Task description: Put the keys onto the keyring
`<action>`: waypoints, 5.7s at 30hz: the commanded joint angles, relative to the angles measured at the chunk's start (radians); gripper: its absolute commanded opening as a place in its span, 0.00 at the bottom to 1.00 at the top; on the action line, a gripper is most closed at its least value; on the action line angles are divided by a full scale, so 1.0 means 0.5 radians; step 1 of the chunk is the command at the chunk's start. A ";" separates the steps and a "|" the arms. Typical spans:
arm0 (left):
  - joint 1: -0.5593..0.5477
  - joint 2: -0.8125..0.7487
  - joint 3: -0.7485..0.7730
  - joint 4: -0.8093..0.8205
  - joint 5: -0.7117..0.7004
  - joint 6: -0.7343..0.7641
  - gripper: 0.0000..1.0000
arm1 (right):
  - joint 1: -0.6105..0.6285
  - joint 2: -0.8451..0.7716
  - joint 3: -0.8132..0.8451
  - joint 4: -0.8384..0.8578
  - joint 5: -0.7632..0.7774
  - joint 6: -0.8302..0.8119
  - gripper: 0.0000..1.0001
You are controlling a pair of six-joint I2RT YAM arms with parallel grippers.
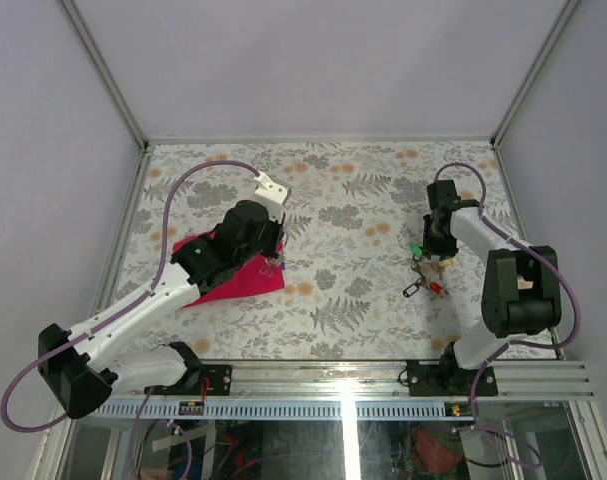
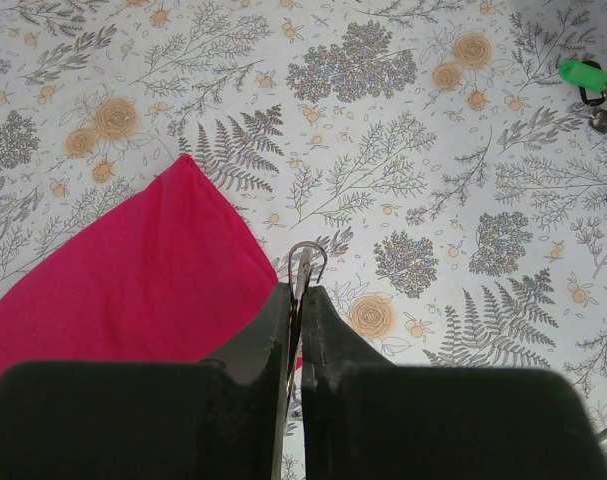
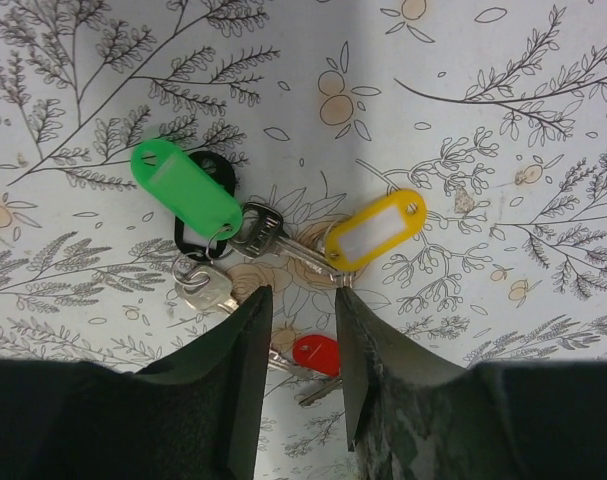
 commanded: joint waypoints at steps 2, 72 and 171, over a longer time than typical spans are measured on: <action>0.013 0.004 0.012 0.111 -0.018 0.018 0.00 | 0.010 0.130 0.078 -0.013 0.088 -0.010 0.39; 0.027 -0.055 -0.024 0.132 -0.148 0.014 0.00 | 1.035 -0.623 -0.174 0.348 -0.470 0.392 0.00; 0.080 -0.138 -0.082 0.181 -0.192 0.024 0.00 | 1.034 -0.115 -0.061 0.348 -0.977 -0.818 0.32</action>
